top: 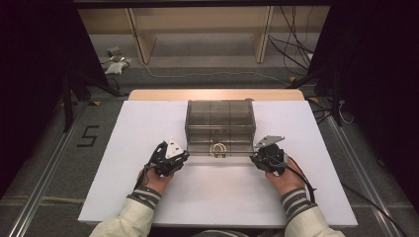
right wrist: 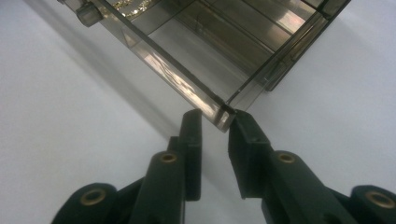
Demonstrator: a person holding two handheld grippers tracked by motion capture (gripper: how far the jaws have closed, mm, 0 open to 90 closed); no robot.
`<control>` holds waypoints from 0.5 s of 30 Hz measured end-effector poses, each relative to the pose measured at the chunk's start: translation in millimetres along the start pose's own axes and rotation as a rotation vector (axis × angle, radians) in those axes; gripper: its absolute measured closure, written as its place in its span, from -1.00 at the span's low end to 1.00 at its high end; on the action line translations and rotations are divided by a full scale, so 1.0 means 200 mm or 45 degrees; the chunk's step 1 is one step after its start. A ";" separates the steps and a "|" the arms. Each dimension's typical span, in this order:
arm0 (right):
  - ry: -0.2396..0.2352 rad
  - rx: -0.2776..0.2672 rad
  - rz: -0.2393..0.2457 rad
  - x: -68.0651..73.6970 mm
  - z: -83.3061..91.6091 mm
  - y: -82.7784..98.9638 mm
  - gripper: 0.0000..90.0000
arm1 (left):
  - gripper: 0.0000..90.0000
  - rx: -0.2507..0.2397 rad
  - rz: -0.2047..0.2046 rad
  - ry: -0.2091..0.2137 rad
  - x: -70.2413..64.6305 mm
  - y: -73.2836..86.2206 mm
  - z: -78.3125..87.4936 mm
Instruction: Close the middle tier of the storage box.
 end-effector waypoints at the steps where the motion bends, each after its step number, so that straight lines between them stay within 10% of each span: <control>1: 0.002 0.005 0.002 0.00 0.00 0.00 0.65 | 0.75 -0.001 0.002 0.001 0.00 0.00 0.00; 15: -0.026 -0.093 0.036 0.12 0.15 -0.05 0.81 | 0.74 -0.001 0.001 -0.003 0.00 0.00 0.00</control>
Point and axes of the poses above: each handheld gripper's, and its own axes: z roughly backward along the jaws, y roughly out of its underside, x roughly to its left, the point moved 10 cm from there along -z, roughly forward along the jaws
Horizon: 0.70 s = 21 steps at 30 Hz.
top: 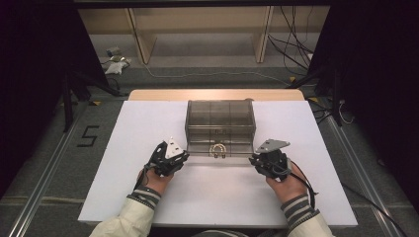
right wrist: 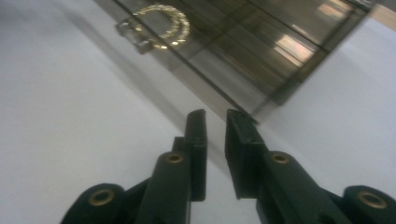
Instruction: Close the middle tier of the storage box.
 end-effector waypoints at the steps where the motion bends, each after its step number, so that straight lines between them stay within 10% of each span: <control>1: -0.011 0.008 0.015 0.02 -0.01 -0.01 0.86 | 0.74 0.001 -0.001 -0.001 0.00 0.00 0.00; 21: -0.102 0.099 0.143 0.20 -0.31 -0.11 1.00 | 0.74 0.001 -0.007 -0.001 0.00 0.00 0.00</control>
Point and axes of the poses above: each handheld gripper's, and its own axes: z roughly backward along the jaws, y roughly out of its underside, x roughly to its left, the point moved 10 cm from there along -z, roughly forward along the jaws
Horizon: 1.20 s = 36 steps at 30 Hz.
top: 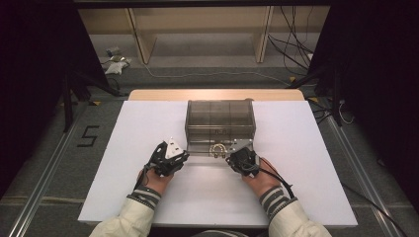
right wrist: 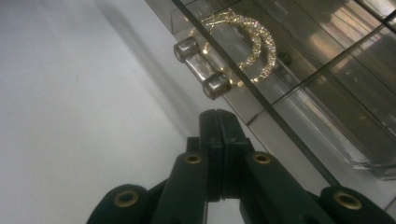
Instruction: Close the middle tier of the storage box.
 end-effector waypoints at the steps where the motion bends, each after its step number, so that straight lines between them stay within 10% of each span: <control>1: -0.001 0.000 -0.002 0.00 0.00 0.00 1.00 | 0.73 0.000 0.000 -0.001 0.00 0.00 0.00; 36: 0.088 -0.082 -0.071 -0.13 -0.03 -0.12 1.00 | 0.11 -0.116 0.099 -0.005 0.06 0.09 0.30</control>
Point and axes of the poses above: each handheld gripper's, and its own axes: z roughly backward along the jaws, y roughly out of its underside, x roughly to its left, the point moved 10 cm from there along -z, roughly forward along the jaws
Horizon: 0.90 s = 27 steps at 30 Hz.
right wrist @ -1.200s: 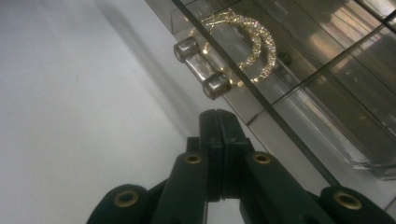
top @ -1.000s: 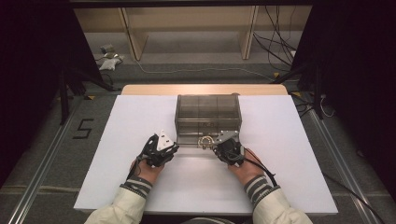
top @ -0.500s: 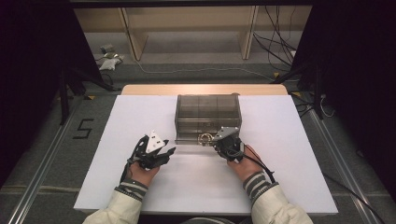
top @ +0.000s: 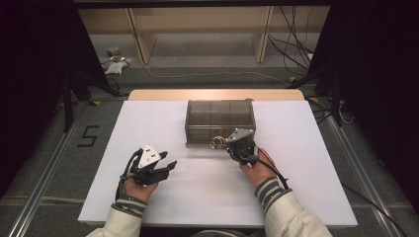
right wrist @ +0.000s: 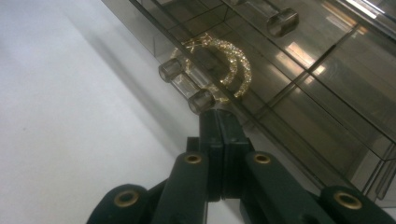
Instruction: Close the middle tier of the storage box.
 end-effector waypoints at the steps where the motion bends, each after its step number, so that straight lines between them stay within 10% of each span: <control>1: 0.002 -0.001 0.004 0.00 0.00 0.00 1.00 | 0.10 0.000 0.005 0.002 0.00 0.01 0.01; 27: 0.148 -0.046 -0.045 -0.12 -0.11 -0.08 1.00 | -0.53 -0.125 0.139 -0.020 0.07 0.15 0.13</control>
Point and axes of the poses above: each handheld gripper's, and its own axes: z roughly backward along the jaws, y roughly out of its underside, x roughly to its left, the point moved 10 cm from there along -z, roughly forward along the jaws
